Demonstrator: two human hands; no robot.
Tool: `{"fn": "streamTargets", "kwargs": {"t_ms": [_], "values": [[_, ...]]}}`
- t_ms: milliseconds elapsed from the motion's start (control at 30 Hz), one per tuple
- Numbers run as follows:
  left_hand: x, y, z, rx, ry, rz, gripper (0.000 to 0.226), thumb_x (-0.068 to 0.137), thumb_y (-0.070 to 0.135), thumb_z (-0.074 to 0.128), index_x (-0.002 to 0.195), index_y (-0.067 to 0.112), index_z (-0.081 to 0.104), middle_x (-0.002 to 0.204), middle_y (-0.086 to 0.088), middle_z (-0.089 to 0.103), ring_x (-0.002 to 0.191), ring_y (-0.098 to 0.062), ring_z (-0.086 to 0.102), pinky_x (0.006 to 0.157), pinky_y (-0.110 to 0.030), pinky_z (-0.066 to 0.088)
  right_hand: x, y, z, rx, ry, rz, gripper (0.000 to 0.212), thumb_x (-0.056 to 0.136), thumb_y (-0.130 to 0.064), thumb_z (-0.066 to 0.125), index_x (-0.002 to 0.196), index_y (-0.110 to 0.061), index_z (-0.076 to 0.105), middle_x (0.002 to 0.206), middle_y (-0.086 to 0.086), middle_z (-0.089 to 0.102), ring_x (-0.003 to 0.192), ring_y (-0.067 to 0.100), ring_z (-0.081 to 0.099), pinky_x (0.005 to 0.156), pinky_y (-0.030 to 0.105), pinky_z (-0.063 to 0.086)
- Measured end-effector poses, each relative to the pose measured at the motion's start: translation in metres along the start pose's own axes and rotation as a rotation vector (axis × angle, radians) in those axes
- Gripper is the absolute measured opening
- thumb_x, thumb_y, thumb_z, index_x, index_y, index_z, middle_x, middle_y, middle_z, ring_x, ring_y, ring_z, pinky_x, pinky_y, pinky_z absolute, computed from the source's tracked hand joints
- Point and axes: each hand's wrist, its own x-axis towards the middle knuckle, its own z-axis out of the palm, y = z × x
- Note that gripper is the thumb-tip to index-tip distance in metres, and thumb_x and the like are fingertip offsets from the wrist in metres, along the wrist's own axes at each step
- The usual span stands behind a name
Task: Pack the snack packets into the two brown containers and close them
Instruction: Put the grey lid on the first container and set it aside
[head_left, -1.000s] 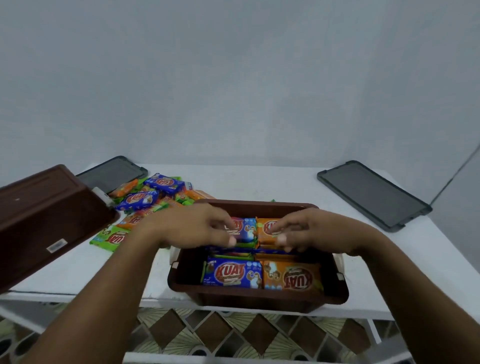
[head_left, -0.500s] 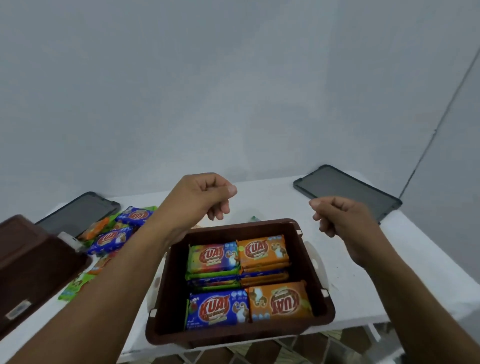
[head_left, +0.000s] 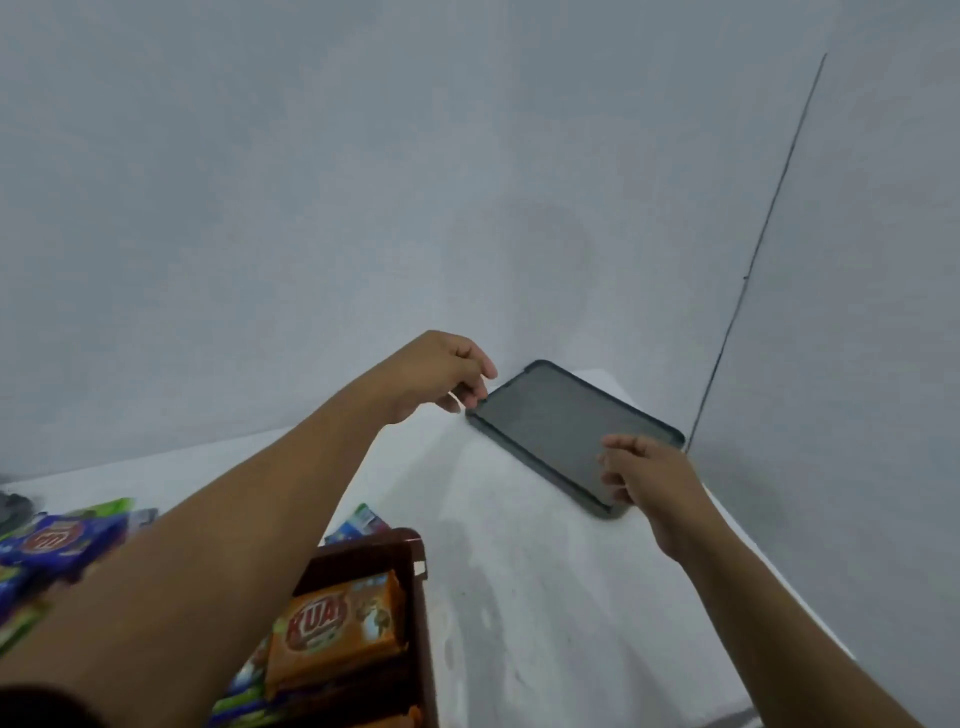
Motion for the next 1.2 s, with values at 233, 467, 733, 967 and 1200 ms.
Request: {"fn": "streamTargets", "kwargs": {"t_ms": [233,467,733,967,1200], "values": [[0.080,-0.020,0.032,-0.204,0.111,-0.165,0.016,0.090,0.000,0.062,0.104,0.001,0.071,0.093,-0.013,0.074,0.078,-0.025,0.067,0.066,-0.034,0.057,0.052,0.004,-0.042,-0.061,0.044,0.090,0.029,0.091,-0.006,0.053,0.119,0.005,0.058,0.088,0.010,0.057,0.082,0.024,0.050,0.095,0.060,0.051],[0.140,-0.037,0.052,-0.079,0.175,-0.249,0.020,0.095,0.024,0.067,0.112,0.014,0.070,0.113,-0.006,0.069,0.089,-0.018,0.062,0.076,-0.034,0.051,0.078,0.021,-0.047,0.076,0.083,0.212,0.042,0.096,-0.011,0.055,0.137,-0.006,0.051,0.134,0.016,0.055,0.121,0.035,0.054,0.108,0.051,0.043],[0.169,-0.066,0.090,0.336,0.026,-0.395,0.096,0.098,0.069,0.039,0.162,0.012,-0.003,0.170,-0.010,0.007,0.156,-0.029,0.012,0.124,-0.043,0.016,0.091,0.031,-0.060,0.188,0.078,0.317,0.034,0.096,0.004,0.050,0.129,0.010,0.053,0.142,0.035,0.046,0.133,0.049,0.044,0.111,0.060,0.038],[0.179,-0.056,0.078,0.345,0.196,-0.417,0.045,0.097,0.040,0.065,0.107,-0.003,0.062,0.123,-0.024,0.061,0.106,-0.034,0.060,0.092,-0.040,0.048,0.091,0.029,-0.059,0.321,0.027,0.348,0.026,0.098,0.004,0.050,0.122,0.006,0.059,0.109,0.018,0.066,0.104,0.035,0.064,0.093,0.046,0.053],[0.149,-0.034,0.014,0.146,0.377,-0.542,0.025,0.087,0.007,0.076,0.108,-0.006,0.069,0.107,-0.019,0.067,0.091,-0.031,0.061,0.079,-0.038,0.049,0.092,0.022,-0.052,0.456,-0.020,0.205,0.026,0.095,0.013,0.050,0.102,-0.002,0.070,0.085,0.012,0.077,0.076,0.025,0.073,0.072,0.036,0.058]]}}
